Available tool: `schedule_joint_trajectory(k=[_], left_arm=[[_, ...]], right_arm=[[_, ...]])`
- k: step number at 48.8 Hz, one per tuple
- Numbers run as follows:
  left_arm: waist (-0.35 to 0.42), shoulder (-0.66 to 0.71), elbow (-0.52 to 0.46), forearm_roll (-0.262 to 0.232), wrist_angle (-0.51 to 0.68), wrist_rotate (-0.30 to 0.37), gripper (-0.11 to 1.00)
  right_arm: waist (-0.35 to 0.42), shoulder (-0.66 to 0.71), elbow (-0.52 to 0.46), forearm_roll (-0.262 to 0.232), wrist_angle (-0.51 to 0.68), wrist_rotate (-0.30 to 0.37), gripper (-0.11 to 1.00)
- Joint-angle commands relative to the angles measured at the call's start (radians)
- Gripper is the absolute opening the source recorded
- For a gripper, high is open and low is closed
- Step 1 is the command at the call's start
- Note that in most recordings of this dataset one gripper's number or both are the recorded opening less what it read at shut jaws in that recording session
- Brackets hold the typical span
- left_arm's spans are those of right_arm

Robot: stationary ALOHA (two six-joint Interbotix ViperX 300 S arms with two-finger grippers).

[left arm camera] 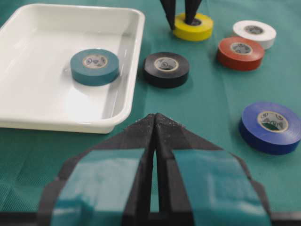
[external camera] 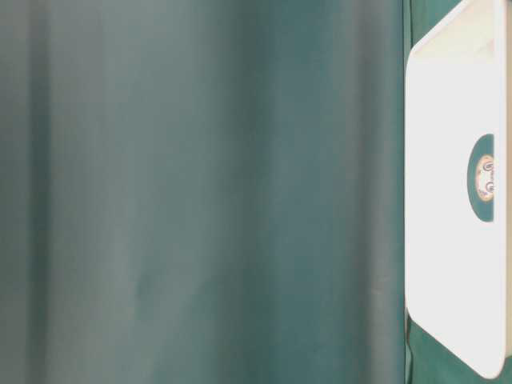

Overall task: Put the tape into the white case with the right arm.
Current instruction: 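Lower the right gripper into the yellow tape roll and grip it, then lift the yellow tape roll into the tray beside the teal roll, release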

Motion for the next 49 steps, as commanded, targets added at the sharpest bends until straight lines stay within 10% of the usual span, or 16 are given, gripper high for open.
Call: schedule_joint_trajectory(k=[1, 49], left_arm=[[0.002, 0.009, -0.012, -0.002, -0.009, 0.000, 0.00], [0.002, 0.009, -0.012, -0.002, -0.011, 0.000, 0.00]], right_arm=[[-0.005, -0.006, -0.015, -0.002, -0.002, 0.002, 0.01], [0.040, -0.198, -0.126, 0.000, 0.305, 0.005, 0.01]])
